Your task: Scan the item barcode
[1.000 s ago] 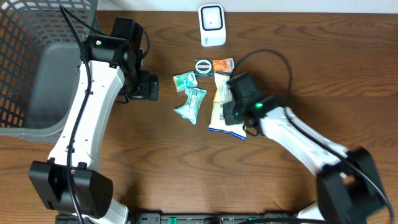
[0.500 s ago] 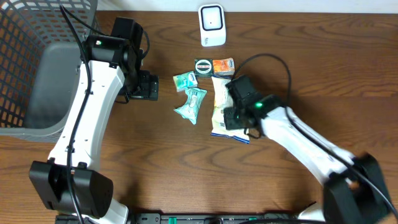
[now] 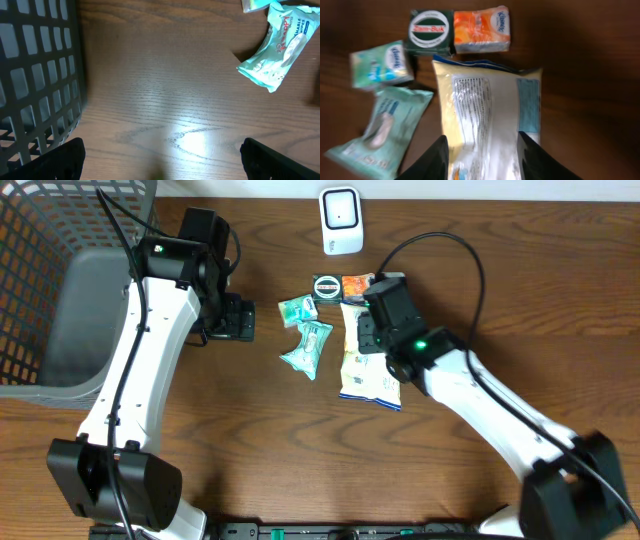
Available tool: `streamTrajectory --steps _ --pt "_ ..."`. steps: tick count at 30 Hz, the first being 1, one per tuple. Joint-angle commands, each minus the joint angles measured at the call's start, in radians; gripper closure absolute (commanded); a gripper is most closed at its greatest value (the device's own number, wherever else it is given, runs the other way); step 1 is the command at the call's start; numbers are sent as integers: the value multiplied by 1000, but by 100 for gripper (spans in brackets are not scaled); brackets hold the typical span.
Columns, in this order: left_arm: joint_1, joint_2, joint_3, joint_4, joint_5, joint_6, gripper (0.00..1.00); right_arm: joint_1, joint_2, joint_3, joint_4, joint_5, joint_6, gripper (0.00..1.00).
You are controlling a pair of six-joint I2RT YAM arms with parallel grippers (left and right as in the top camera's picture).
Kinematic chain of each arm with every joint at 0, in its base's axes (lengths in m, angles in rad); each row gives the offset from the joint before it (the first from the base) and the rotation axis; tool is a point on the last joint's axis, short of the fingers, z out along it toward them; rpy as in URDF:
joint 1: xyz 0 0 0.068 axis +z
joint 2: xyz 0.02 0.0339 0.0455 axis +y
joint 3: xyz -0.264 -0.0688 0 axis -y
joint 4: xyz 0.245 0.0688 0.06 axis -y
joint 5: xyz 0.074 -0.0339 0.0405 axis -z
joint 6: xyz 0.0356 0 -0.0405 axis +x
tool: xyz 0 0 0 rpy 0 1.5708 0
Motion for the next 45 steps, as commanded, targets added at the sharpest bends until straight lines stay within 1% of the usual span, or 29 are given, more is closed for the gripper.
streamTrajectory --steps 1,3,5,8,10,13,17,18,19,22,24,27,30,33,37,41,43,45 --pt "3 3 -3 0 -16 -12 2 -2 113 -5 55 29 3 60" --pt "3 3 -3 0 -16 -12 2 -2 181 -5 108 29 -11 58" --pt "3 3 -3 0 -16 -12 2 -2 235 -4 159 29 -64 56" --pt "3 3 -3 0 -16 -12 2 -2 242 -2 182 29 -142 52" --pt "3 3 -3 0 -16 -12 2 -2 208 8 154 29 -154 51" --pt "3 3 -3 0 -16 -12 2 -1 98 19 53 3 -140 51" --pt "3 3 -3 0 -16 -12 2 10 -37 19 -92 -150 -138 49" --pt "3 3 -3 0 -16 -12 2 17 -75 19 -165 -218 -138 51" --pt "3 3 -3 0 -16 -12 2 23 -84 18 -201 -245 -138 53" --pt "3 3 -3 0 -16 -12 2 39 -80 13 -282 -279 -137 57" --pt "3 3 -3 0 -16 -12 2 50 -68 1 -315 -278 -131 58" --pt "3 3 -3 0 -16 -12 2 69 -37 -37 -313 -276 -121 59" --pt "3 3 -3 0 -16 -12 2 84 17 -69 -311 -243 -76 59" --pt "3 3 -3 0 -16 -12 2 87 67 -92 -312 -198 -50 65" --pt "3 3 -3 0 -16 -12 2 86 111 -100 -316 -149 -27 64" --pt "3 3 -3 0 -16 -12 2 84 93 -88 -382 -122 -27 65" --pt "3 3 -3 0 -16 -12 2 80 65 -62 -445 -100 -27 68" --pt "3 3 -3 0 -16 -12 2 73 27 -33 -495 -74 -27 68"
